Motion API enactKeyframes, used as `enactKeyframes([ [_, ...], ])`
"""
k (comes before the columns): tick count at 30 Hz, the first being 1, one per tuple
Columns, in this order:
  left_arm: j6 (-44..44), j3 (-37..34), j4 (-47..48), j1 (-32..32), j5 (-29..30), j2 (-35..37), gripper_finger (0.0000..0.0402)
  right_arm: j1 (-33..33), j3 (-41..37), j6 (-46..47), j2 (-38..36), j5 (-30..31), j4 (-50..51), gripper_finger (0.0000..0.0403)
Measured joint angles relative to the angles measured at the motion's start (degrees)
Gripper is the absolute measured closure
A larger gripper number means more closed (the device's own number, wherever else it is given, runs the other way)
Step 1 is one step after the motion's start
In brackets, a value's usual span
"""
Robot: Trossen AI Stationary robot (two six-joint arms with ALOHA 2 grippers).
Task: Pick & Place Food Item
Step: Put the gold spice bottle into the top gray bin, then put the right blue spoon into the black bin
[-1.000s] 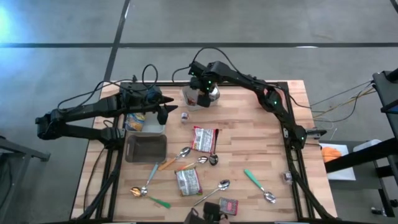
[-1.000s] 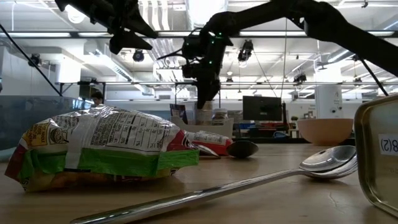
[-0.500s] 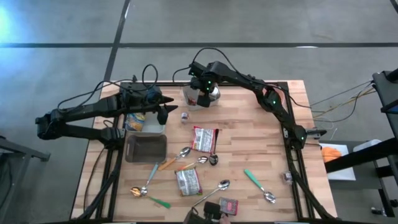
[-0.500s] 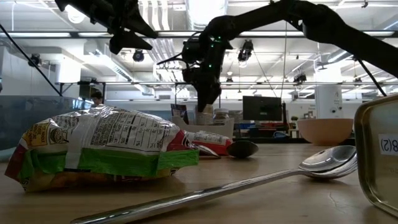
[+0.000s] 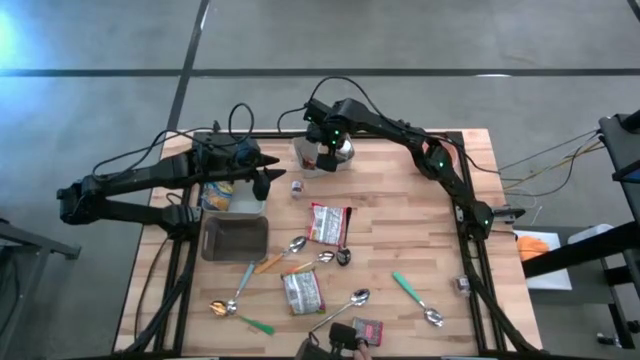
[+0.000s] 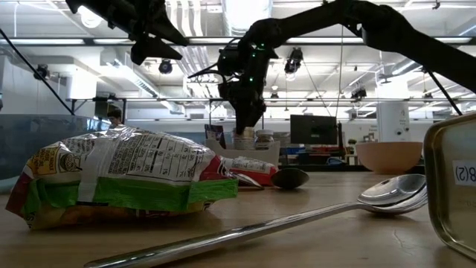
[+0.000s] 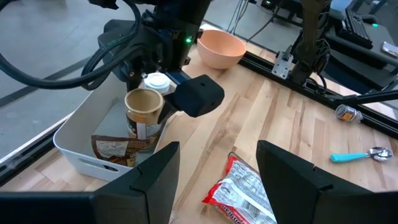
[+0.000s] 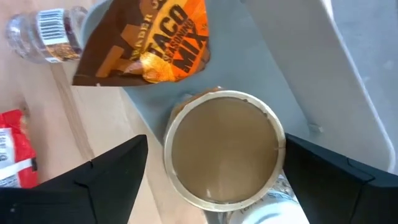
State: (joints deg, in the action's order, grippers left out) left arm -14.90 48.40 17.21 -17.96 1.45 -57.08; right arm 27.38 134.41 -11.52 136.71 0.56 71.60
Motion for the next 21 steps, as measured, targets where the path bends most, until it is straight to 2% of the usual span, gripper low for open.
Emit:
enactKeyframes([
  [9, 0.01, 0.0, 0.04, 0.0, 0.0, 0.0, 0.0183, -0.14, 0.0, 1.91, -1.44, 1.48, 0.06, 0.0047],
  [21, 0.0, 0.0, 0.5, 0.02, 0.0, 0.0, 0.0183, -1.18, 0.48, 6.02, -7.2, 2.77, 0.09, 0.0046],
])
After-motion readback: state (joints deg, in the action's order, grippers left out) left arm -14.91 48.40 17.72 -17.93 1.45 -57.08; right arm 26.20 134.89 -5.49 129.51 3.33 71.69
